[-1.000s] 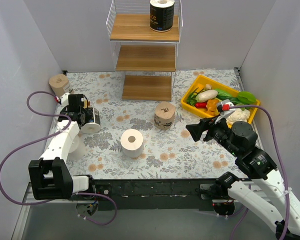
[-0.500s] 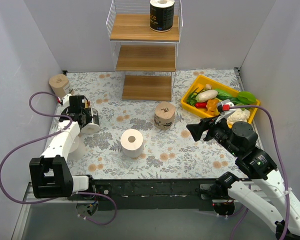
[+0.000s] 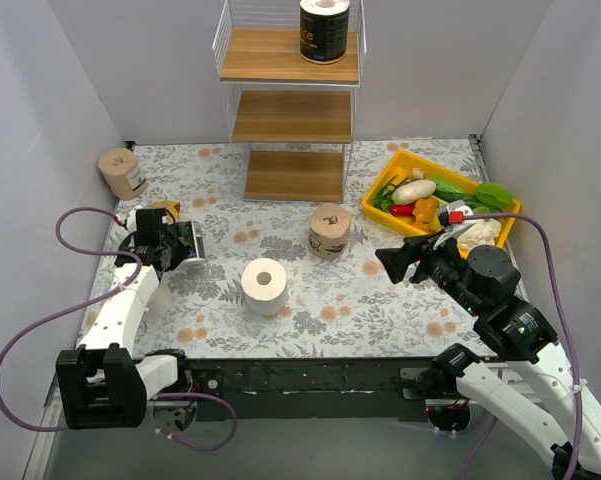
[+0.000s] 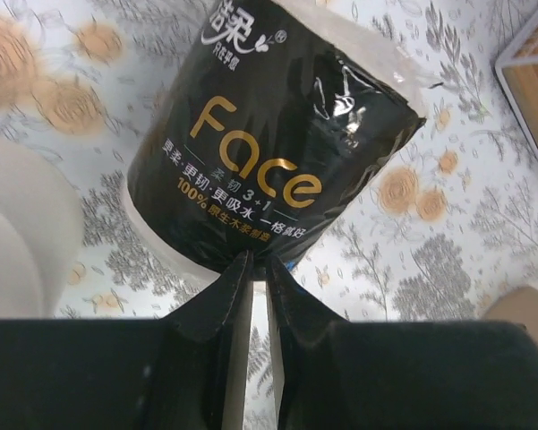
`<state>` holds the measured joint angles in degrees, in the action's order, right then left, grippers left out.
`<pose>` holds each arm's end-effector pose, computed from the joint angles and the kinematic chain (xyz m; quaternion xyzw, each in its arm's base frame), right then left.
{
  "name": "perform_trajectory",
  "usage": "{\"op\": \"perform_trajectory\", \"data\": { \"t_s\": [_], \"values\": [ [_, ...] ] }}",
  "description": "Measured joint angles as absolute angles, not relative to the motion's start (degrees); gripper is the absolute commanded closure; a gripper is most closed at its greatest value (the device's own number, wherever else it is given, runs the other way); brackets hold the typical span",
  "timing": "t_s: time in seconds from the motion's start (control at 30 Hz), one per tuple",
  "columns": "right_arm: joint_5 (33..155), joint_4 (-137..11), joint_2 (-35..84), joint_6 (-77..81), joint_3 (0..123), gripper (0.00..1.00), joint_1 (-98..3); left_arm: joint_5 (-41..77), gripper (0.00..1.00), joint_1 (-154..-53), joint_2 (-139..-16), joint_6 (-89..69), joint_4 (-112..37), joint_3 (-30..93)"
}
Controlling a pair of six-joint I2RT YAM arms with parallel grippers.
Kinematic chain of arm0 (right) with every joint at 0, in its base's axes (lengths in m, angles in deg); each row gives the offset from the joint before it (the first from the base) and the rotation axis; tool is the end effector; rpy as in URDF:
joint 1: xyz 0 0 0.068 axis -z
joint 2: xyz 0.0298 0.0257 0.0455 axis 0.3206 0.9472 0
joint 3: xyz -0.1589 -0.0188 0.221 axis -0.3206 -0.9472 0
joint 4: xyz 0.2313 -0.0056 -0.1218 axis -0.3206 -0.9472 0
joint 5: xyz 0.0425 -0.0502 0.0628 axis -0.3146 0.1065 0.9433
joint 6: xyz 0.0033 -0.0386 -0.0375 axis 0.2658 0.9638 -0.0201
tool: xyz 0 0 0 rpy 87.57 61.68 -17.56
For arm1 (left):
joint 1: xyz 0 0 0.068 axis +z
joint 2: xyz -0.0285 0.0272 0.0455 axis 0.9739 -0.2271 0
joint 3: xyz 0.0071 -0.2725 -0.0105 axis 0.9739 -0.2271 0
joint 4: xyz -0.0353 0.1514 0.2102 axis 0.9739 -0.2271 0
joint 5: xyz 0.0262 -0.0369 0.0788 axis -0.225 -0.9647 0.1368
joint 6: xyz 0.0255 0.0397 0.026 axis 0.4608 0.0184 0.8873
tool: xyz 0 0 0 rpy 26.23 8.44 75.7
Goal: Place and organize the paper towels onto the shelf
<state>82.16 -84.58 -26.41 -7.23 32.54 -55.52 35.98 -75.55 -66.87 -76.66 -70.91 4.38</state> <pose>0.0971 0.0695 0.3617 -0.1084 0.7365 0.2722 0.6097 0.2256 0.0111 0.2403 -0.6211 0.7063 -0.1431 0.3081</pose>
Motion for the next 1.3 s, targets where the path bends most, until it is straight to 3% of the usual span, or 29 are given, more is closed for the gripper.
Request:
{"op": "perform_trajectory", "data": {
  "t_s": [0.37,0.53,0.83,1.3],
  "values": [
    [82.0,-84.6,-27.4,-6.1,32.5,0.19,-55.5,32.3,0.87,-83.1,-61.4,-84.9,-79.6,1.7],
    [81.7,-84.6,-28.1,-5.7,32.5,0.18,-55.5,32.4,0.73,-83.3,-58.3,-86.5,-81.2,1.7],
    [81.8,-85.1,-29.1,-5.8,33.4,0.19,-55.5,40.8,0.78,-79.1,-70.5,-78.3,-80.4,20.1],
    [81.8,-85.1,-30.5,-5.5,33.4,0.19,-55.5,39.4,0.84,-69.3,-79.3,-72.7,-78.7,20.2]
  ]
}}
